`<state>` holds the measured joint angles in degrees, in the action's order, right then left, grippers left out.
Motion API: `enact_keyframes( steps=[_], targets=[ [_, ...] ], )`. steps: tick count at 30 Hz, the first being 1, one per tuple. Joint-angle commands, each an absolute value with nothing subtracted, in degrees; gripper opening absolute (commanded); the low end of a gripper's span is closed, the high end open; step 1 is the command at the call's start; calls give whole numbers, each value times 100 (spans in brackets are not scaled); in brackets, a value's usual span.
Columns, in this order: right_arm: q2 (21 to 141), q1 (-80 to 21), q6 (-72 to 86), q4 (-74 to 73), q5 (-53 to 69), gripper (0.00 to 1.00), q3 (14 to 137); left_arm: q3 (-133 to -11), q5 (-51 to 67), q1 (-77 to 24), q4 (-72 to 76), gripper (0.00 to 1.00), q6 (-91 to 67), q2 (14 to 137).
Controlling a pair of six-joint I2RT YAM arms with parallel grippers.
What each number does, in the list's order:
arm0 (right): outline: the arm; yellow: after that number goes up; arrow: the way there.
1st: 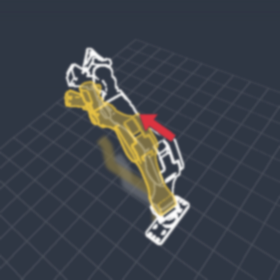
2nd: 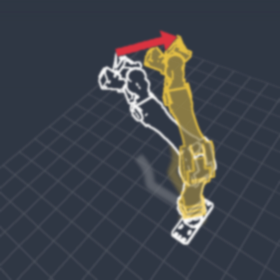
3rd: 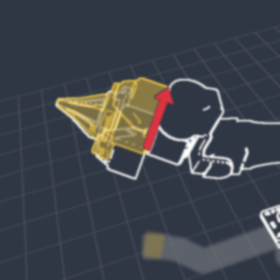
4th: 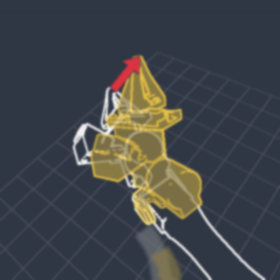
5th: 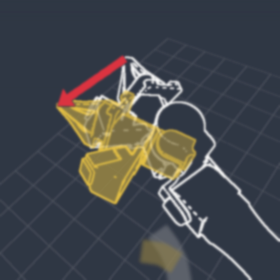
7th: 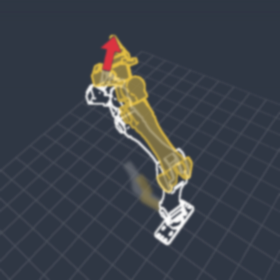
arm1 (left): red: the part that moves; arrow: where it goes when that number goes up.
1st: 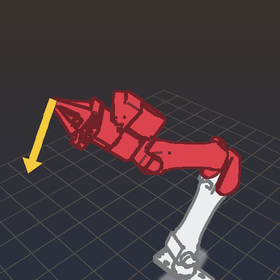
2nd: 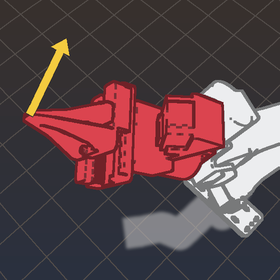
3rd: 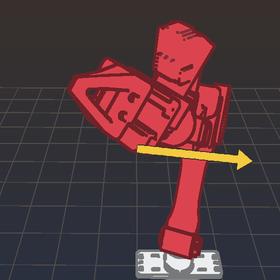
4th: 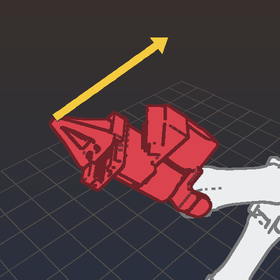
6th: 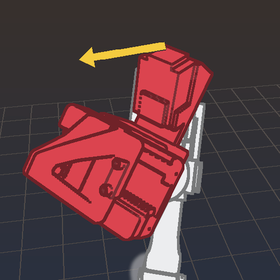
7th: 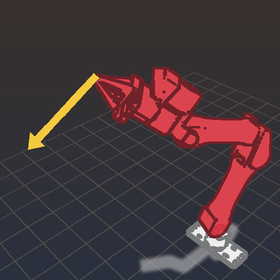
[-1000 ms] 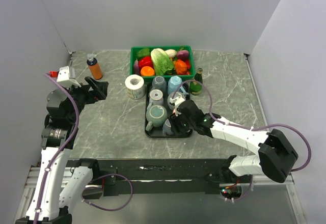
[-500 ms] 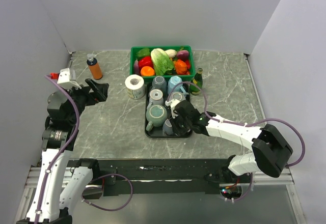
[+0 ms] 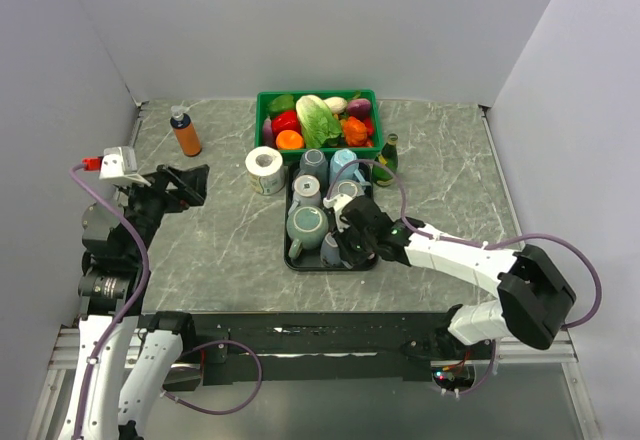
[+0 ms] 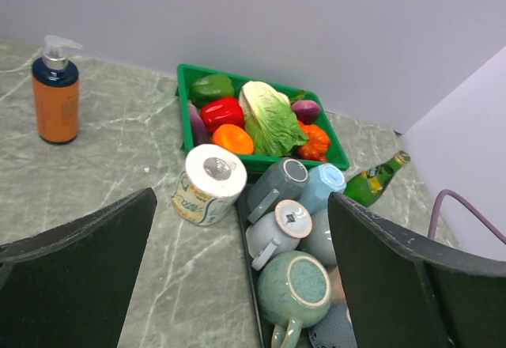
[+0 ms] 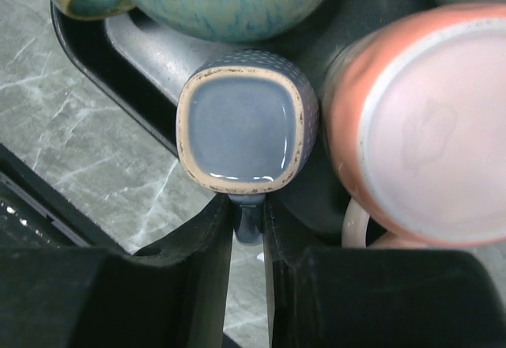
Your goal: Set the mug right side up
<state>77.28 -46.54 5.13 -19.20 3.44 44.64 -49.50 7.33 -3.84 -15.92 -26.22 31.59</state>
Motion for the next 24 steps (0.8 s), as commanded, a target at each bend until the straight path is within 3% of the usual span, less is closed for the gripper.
enact_keyframes(
  steps=[1, 10, 15, 19, 24],
  targets=[
    [7060, -4702, 659, -2363, 290, 0, 4878, -4975, 1045, -387, -1309, 96, -2803, 3155],
    [5775, -4711, 923, -3120, 448, 0, 5686, -4957, 1704, -387, -1100, 96, -3058, 3164],
    [5319, -4720, 1458, -2411, 70, 0, 6143, -4694, 3597, -387, -371, 96, -3277, 3243],
    [5203, -4720, 1976, -1118, 359, 0, 6327, -3825, 4920, -396, 1629, 96, -4845, 3208],
    [5422, -4711, 2838, 233, 667, 0, 6548, -2719, 4660, -605, 4304, 96, -6546, 3085]
  ],
)
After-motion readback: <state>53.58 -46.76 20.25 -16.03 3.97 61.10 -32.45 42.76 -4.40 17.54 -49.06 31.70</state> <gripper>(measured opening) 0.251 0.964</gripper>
